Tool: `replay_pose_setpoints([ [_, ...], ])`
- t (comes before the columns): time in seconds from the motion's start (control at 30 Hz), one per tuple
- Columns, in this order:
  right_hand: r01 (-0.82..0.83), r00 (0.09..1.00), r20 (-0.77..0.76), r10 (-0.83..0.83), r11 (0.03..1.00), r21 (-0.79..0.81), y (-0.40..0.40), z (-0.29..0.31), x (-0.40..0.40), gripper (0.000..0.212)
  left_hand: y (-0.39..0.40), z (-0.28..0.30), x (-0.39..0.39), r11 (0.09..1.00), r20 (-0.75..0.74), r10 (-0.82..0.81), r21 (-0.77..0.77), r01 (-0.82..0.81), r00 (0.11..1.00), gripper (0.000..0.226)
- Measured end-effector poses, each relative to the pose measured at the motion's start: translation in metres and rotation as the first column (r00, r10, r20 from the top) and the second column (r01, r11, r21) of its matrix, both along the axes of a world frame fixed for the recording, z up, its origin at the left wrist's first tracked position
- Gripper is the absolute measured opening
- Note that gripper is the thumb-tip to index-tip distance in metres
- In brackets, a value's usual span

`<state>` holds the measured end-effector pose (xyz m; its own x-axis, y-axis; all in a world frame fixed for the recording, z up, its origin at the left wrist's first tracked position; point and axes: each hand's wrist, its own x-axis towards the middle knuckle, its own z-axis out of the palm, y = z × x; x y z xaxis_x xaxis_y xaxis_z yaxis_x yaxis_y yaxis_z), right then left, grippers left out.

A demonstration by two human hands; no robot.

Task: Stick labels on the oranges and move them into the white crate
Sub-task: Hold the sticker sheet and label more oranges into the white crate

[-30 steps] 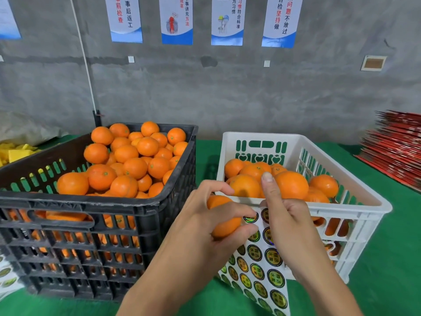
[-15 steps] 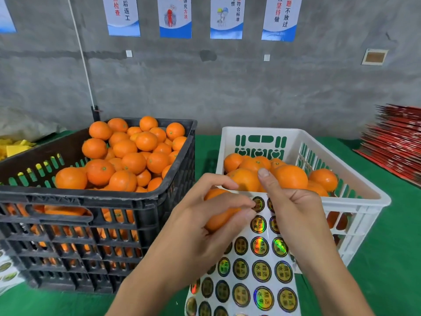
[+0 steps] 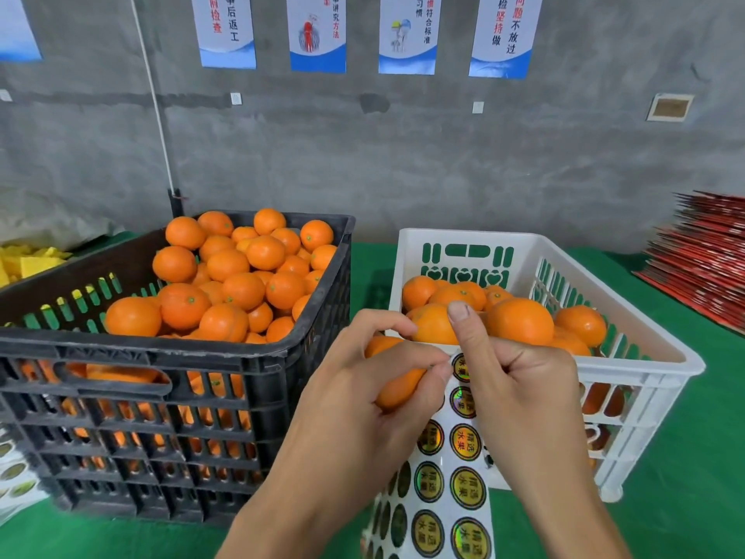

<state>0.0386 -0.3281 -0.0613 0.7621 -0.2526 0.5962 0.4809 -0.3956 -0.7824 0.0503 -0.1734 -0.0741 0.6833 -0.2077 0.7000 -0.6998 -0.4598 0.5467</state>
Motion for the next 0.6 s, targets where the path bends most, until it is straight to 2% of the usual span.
replay_pose_setpoints([
  [0.13, -0.023, 0.998, 0.053, 0.023, 1.0, 0.003, 0.001, 0.002, -0.001, 0.068, -0.002, 0.001, -0.001, 0.985, -0.1, -0.092, -0.154, 0.076, 0.991, 0.009],
  [0.23, -0.057, 0.997, 0.049, 0.055, 0.998, 0.032, -0.002, 0.001, 0.0, 0.067, -0.003, 0.004, 0.001, 0.967, -0.103, -0.1, -0.245, 0.072, 0.99, 0.011],
  [0.4, -0.214, 0.977, 0.05, 0.209, 0.967, 0.141, -0.013, 0.003, 0.004, 0.058, 0.007, 0.006, 0.005, 0.897, -0.181, -0.154, -0.438, 0.06, 0.971, 0.022],
  [0.5, -0.279, 0.958, -0.003, 0.286, 0.938, 0.206, -0.013, 0.002, 0.005, 0.055, 0.007, 0.007, 0.004, 0.87, -0.204, -0.157, -0.491, 0.038, 0.966, 0.028],
  [0.6, -0.26, 0.961, -0.056, 0.271, 0.955, 0.145, -0.007, 0.001, 0.001, 0.05, 0.006, 0.005, 0.006, 0.883, -0.191, -0.133, -0.469, 0.029, 0.973, 0.018],
])
